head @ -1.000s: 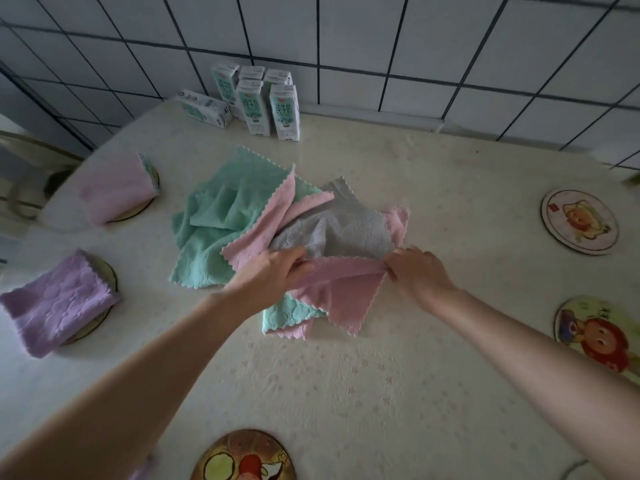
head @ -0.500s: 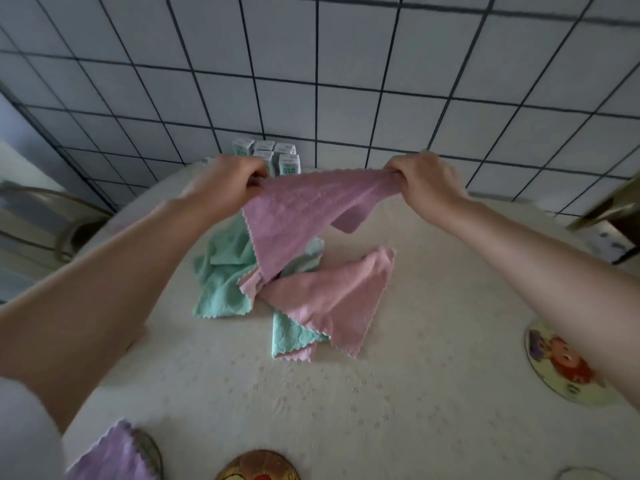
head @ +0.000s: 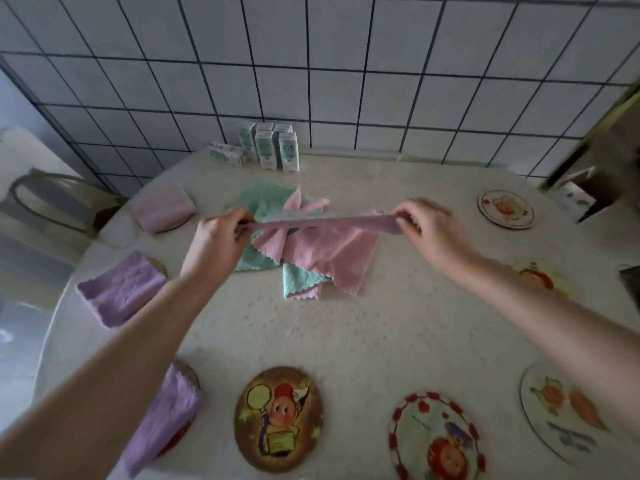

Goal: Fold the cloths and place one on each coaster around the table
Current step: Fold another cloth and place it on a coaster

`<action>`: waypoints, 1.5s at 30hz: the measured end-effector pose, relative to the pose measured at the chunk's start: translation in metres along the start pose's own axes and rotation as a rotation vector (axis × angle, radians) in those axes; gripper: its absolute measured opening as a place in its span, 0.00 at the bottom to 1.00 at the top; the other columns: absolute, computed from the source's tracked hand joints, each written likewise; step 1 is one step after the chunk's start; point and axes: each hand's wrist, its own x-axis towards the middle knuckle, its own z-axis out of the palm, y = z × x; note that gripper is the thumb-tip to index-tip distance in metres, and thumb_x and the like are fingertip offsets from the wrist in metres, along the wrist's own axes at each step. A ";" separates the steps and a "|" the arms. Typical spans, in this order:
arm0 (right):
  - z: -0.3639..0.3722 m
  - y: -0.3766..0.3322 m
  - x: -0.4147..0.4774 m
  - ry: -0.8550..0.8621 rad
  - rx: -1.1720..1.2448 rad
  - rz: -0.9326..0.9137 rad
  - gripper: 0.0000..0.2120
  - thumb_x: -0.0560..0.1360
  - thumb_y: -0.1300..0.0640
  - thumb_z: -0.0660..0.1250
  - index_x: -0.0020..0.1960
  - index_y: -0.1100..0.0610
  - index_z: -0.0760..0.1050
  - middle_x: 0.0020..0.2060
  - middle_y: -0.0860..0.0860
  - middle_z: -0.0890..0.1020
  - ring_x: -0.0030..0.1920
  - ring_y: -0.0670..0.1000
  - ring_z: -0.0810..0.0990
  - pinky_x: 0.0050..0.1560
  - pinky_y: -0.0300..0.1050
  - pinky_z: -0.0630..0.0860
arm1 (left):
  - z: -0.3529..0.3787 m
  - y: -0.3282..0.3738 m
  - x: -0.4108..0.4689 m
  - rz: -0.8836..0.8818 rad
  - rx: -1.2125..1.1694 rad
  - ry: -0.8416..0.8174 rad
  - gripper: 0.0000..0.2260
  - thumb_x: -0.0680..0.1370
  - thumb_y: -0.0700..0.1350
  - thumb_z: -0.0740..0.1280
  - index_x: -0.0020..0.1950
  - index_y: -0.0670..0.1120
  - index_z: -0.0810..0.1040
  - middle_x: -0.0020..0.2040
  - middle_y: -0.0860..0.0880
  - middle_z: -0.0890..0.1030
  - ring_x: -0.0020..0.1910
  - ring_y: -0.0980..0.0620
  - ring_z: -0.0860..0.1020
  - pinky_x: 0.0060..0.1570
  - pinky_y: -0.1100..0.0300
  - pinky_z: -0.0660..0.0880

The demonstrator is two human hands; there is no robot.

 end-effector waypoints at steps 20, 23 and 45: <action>0.058 -0.033 -0.288 -0.533 0.163 0.144 0.10 0.78 0.62 0.63 0.56 0.53 0.79 0.49 0.46 0.83 0.49 0.42 0.80 0.48 0.25 0.67 | 0.038 0.009 -0.317 -0.433 -0.192 -0.372 0.08 0.70 0.44 0.68 0.44 0.48 0.86 0.41 0.55 0.86 0.41 0.60 0.82 0.45 0.76 0.71; 0.057 -0.038 -0.298 -0.564 0.201 0.184 0.10 0.78 0.62 0.62 0.55 0.53 0.78 0.49 0.43 0.82 0.49 0.37 0.78 0.47 0.22 0.67 | 0.035 0.011 -0.322 -0.459 -0.186 -0.393 0.07 0.70 0.40 0.73 0.43 0.52 0.86 0.39 0.60 0.84 0.41 0.63 0.80 0.44 0.79 0.68; 0.120 0.006 -0.167 -0.188 0.644 0.946 0.10 0.74 0.69 0.67 0.43 0.55 0.78 0.41 0.52 0.83 0.43 0.49 0.82 0.37 0.33 0.78 | 0.070 -0.037 -0.178 -1.149 -0.584 -0.192 0.06 0.73 0.36 0.71 0.42 0.47 0.83 0.42 0.45 0.84 0.45 0.44 0.82 0.48 0.50 0.81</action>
